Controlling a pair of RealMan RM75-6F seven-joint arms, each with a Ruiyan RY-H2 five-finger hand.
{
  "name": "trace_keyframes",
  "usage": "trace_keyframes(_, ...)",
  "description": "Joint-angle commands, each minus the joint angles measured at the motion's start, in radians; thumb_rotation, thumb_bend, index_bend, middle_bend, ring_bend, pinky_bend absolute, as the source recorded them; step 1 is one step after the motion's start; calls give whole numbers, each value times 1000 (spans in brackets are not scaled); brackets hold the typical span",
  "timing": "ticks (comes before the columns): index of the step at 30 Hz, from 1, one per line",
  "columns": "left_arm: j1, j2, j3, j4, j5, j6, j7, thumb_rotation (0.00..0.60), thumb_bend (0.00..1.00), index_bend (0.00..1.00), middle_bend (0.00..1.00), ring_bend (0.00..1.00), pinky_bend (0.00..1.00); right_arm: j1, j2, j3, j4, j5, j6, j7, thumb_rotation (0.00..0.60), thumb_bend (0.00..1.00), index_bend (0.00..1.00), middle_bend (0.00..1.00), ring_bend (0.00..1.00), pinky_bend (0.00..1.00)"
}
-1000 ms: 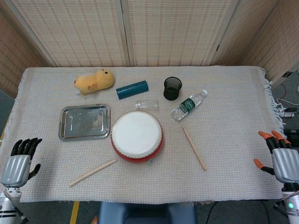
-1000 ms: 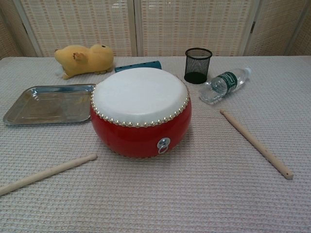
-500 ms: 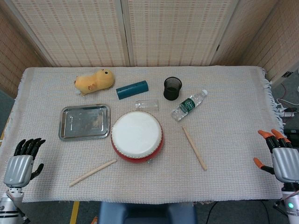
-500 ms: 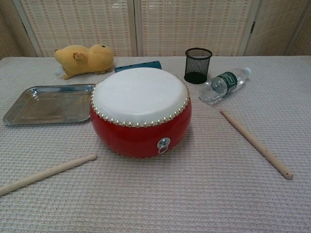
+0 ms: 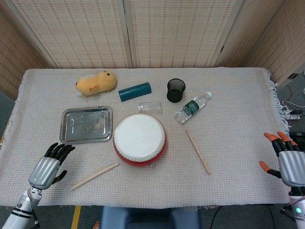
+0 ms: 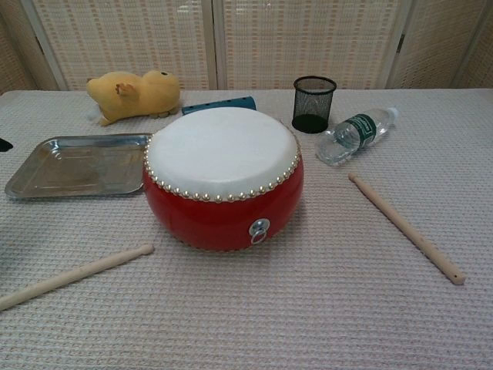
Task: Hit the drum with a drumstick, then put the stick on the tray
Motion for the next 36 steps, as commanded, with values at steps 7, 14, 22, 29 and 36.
trace_keyframes(7,-43,-25,60,-26,25,-104,14,600,232,47,79,66,58,5,-4,0,10,-1,-6,12,600,180,169,208,82,229)
trace_keyframes(14,-58,-92,63,2,19,-134,100,600,228,46,77,66,55,4,-4,-1,20,2,-9,29,600,180,169,208,82,229)
trace_keyframes(22,-67,-127,69,-22,-12,-163,116,600,229,45,76,66,54,1,-9,-1,31,5,-7,43,600,180,169,208,82,229)
trace_keyframes(29,-68,-163,68,6,-50,-181,149,600,227,45,76,66,42,2,-9,-2,42,8,-13,58,600,180,169,208,82,229)
trace_keyframes(36,-65,-180,71,40,-77,-186,179,600,223,46,76,66,42,3,-11,-3,49,10,-19,69,600,180,169,208,82,229)
